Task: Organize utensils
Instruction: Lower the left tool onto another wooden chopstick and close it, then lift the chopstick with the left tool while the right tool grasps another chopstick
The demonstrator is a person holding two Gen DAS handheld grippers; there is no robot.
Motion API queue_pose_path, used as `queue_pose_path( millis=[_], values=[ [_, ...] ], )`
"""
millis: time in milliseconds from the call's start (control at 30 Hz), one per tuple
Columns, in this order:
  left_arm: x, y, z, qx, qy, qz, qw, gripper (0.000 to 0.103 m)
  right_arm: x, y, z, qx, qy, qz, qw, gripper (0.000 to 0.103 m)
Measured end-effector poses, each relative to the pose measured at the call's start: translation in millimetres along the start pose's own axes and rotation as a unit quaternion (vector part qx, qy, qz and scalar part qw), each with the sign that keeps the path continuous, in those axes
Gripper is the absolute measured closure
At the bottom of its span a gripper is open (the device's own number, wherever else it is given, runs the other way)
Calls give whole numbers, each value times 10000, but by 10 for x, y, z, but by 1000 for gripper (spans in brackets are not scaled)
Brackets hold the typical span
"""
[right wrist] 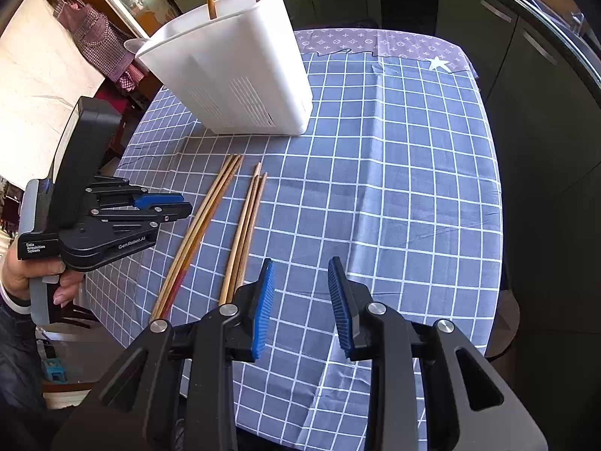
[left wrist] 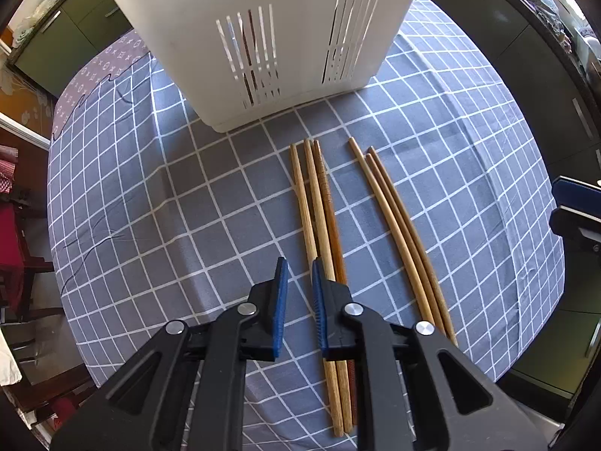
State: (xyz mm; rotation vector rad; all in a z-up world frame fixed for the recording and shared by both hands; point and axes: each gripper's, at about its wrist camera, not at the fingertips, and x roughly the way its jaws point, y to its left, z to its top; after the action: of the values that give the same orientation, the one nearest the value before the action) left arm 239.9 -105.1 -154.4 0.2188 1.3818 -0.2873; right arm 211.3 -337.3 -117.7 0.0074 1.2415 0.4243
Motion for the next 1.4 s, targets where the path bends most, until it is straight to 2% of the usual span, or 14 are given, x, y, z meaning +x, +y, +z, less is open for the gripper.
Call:
queue_pose_path(
  millis=[267,700,833,900,967,1100,1267,1400],
  values=[
    [78,-3,-37,43,115,-47,9999,92,79,9,-9,-26,80,68,9999,73],
    [260,-191,137,78,331,191,9992,92,140,-8,-48,10,165,79,9998,73],
    [216,-179,148,88,281,240,9993,96,156,-8,-52,3,187,76,9998,73],
    [159,-151,129,81,165,300,9994,97,169,0,-62,-13,206,70,9998,73],
    [58,-106,111,33,50,205,9998,97,184,15,-69,-24,222,71,9997,73],
    [-295,22,12,4,-419,163,9990,97,236,49,-58,-38,289,69,9996,73],
    [-780,137,-196,-16,-1107,70,9938,97,415,176,20,-118,475,144,9987,73],
    [-1003,229,-376,-33,-1442,97,9895,97,607,342,114,-244,632,128,9976,73]
  ],
)
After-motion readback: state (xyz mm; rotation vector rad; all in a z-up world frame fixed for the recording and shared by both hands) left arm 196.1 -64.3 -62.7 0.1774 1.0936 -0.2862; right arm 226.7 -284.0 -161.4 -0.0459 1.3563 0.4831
